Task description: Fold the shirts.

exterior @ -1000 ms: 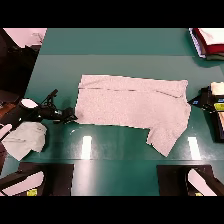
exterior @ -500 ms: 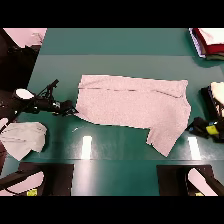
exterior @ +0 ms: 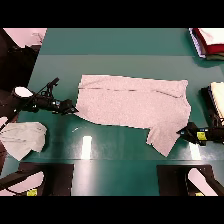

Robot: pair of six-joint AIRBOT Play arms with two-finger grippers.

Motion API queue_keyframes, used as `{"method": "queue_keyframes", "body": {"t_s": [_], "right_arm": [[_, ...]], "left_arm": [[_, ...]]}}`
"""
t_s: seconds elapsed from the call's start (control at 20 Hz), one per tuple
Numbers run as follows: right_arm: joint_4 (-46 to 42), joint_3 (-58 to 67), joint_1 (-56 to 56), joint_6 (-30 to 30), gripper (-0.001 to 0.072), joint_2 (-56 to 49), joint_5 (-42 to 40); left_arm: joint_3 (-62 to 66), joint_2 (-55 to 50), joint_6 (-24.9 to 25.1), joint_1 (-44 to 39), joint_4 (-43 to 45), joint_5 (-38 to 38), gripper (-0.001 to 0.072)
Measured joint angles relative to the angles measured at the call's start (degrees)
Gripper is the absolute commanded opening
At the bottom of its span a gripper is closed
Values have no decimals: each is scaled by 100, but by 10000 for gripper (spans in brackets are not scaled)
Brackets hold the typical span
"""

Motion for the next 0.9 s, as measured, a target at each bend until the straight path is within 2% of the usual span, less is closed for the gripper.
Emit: {"method": "queue_keyframes", "body": {"t_s": [0.05,0.1,0.35,0.65,0.8,0.9], "right_arm": [[42,-15,-2,-26,41,0,-59],[81,-26,-4,-76,14,0,-103],[109,87,-11,-321,13,0,212],[-476,726,-11,-400,13,660,1434],[-614,866,-11,-273,12,1248,1764],[-555,907,-13,-223,11,1563,1792]], "left_arm": [[0,0,2,0,4,-2,20],[2,0,2,0,13,-9,20],[2,57,-24,0,621,-439,19],[-20,1014,-365,2,1867,-1248,20],[-251,1438,-452,2,1989,-1908,21],[-404,1578,-527,-2,1915,-2013,21]]}}
